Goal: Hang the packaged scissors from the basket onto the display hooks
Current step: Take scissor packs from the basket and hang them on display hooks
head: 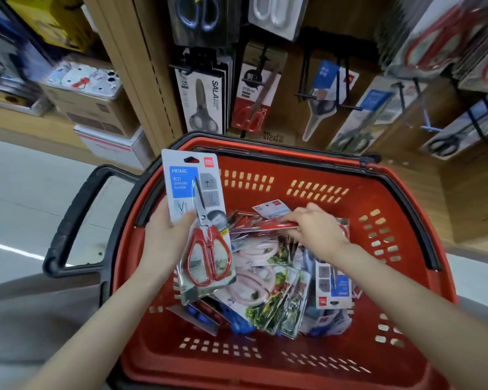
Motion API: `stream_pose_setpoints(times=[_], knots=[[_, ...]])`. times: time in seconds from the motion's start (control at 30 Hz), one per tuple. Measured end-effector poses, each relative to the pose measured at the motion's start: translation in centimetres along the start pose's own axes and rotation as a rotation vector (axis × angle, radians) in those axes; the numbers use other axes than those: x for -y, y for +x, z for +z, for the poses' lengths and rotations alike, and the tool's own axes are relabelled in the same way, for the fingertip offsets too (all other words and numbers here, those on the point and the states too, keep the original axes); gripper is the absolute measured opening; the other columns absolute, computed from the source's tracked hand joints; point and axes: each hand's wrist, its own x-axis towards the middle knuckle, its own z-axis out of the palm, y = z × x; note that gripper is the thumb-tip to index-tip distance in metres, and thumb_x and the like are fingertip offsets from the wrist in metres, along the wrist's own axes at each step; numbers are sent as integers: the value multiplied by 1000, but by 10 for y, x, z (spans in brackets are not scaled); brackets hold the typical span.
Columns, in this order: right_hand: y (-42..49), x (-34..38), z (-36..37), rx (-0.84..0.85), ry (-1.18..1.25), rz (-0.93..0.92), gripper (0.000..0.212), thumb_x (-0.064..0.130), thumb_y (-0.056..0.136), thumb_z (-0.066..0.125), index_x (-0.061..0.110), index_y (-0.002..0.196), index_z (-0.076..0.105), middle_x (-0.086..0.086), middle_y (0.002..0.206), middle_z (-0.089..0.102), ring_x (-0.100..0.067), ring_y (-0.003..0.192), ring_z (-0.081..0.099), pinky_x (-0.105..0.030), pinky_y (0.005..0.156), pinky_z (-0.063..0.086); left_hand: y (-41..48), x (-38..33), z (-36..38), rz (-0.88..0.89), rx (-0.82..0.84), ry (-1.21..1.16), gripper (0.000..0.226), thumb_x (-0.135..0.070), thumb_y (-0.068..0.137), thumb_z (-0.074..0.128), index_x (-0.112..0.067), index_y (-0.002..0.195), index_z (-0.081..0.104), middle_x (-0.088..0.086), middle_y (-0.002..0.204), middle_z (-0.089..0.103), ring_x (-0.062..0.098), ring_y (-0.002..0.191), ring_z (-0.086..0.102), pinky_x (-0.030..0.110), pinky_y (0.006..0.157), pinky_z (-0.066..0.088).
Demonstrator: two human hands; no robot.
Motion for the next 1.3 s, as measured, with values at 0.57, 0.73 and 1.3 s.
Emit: stream_pose_setpoints(times=[0.57,0.73,1.3], knots=[[-101,72,-36,-44,265,-67,80,65,85,17,23,152,9,1,156,8,-18,144,14,-31,117,16,-45,-30,68,-119,267,-394,30,-28,102,39,-17,126,53,4,115,69,23,102,67,42,83,55],[-121,65,-35,-197,294,-267,71,69,84,22,31,143,33,2,150,28,-13,138,21,-28,111,17,-53,-41,66,41,287,-249,24,-9,95,53,-25,110,62,-9,104,72,8,99,67,24,83,52],[-116,-25,-112,-515,1411,442,18,18,96,53,0,98,56,-15,87,63,-25,76,58,-38,70,48,-60,-106,101,204,324,-264,23,-24,98,49,-26,111,68,-2,109,71,21,105,65,53,97,46]])
